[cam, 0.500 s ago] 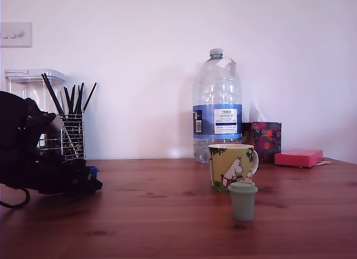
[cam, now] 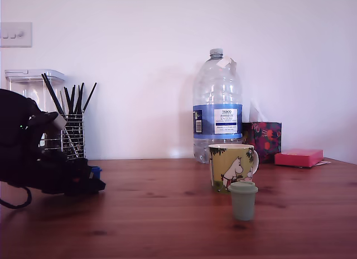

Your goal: Pick up the coffee capsules from the table one by one and drop them inside the nearest coffee cup

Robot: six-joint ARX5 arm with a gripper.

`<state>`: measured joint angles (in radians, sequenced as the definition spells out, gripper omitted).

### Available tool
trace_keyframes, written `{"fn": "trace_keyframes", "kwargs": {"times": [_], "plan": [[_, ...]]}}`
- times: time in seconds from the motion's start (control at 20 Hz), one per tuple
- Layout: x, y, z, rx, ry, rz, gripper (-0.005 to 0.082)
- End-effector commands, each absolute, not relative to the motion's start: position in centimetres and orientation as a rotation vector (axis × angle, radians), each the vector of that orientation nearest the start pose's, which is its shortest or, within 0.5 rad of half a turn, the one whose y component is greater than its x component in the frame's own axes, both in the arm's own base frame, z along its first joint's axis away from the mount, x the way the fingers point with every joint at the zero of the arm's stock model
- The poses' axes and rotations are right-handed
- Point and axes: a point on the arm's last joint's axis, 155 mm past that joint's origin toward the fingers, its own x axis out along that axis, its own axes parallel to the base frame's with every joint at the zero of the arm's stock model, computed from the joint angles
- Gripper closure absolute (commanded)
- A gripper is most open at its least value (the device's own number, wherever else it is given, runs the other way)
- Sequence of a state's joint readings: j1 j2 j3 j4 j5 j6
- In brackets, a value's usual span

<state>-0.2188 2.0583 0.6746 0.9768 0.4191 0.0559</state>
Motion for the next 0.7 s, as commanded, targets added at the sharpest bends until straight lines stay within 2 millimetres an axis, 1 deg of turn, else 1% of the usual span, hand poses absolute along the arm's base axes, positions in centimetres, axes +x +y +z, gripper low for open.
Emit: {"fn": "trace_keyframes", "kwargs": {"times": [0.0, 0.1, 0.25, 0.35, 0.4, 0.5, 0.6, 0.65], "plan": [[43.0, -19.0, 4.1, 0.022, 0.344, -0.692, 0.0677], [42.4, -20.5, 7.0, 0.03, 0.297, -0.732, 0.0677], [40.7, -23.4, 11.5, 0.042, 0.215, -0.813, 0.0677], [39.4, -25.7, 13.7, 0.05, 0.177, -0.869, 0.0677], [38.8, -27.0, 14.4, 0.053, 0.169, -0.9, 0.0677], [37.7, -29.6, 15.2, 0.059, 0.171, -0.959, 0.0677], [37.0, -31.7, 15.4, 0.068, 0.2, -0.991, 0.0677], [37.0, -32.5, 15.8, 0.074, 0.206, -0.989, 0.0677]]}}
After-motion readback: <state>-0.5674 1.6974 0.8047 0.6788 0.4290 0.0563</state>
